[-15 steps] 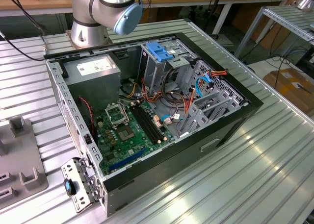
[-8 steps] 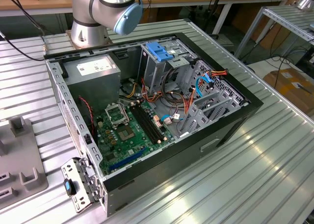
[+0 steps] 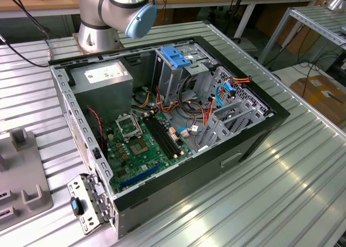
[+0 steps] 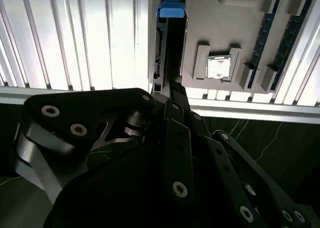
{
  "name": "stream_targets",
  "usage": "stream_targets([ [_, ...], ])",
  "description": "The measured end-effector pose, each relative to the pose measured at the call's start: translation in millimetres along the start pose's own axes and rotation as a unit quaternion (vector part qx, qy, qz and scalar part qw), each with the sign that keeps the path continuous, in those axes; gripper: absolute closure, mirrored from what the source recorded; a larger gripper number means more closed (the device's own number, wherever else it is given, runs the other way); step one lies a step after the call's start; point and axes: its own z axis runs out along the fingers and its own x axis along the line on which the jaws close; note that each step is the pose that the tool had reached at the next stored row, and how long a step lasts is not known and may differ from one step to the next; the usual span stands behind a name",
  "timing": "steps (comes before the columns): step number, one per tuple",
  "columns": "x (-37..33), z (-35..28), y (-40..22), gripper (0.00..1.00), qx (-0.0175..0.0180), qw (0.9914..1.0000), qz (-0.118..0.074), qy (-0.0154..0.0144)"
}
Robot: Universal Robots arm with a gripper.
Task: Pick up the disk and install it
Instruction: 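Pick up the disk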
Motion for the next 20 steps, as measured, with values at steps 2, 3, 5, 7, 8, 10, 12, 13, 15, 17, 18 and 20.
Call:
stream_targets([
  [2,-0.1,0.2,0.0,0.89,-0.0005,0.99946,-0.033,0.0002],
  [3,-0.2,0.2,0.0,0.89,-0.0007,0.99911,-0.042,0.0002],
  [5,-0.3,0.4,0.1,0.89,-0.001,0.99804,-0.063,0.0004],
  [7,-0.5,0.6,0.2,0.89,-0.0013,0.99633,-0.086,0.0005],
  [8,-0.5,0.6,0.2,0.89,-0.0015,0.99555,-0.094,0.0005],
  [10,-0.7,0.8,0.3,0.89,-0.0017,0.99377,-0.111,0.0006],
  [12,-0.9,1.0,0.4,0.89,-0.002,0.99138,-0.131,0.0007],
  [13,-1.0,1.2,0.5,0.89,-0.0022,0.99017,-0.14,0.0008],
  [15,-1.2,1.5,0.6,0.89,-0.0025,0.9868,-0.162,0.0009],
  [17,-1.3,1.9,0.6,0.89,-0.0028,0.98372,-0.18,0.0011],
  [18,-1.4,2.2,0.6,0.89,-0.0029,0.98233,-0.187,0.0014],
  [20,-1.4,3.6,0.7,0.89,-0.0028,0.98151,-0.191,0.0018],
])
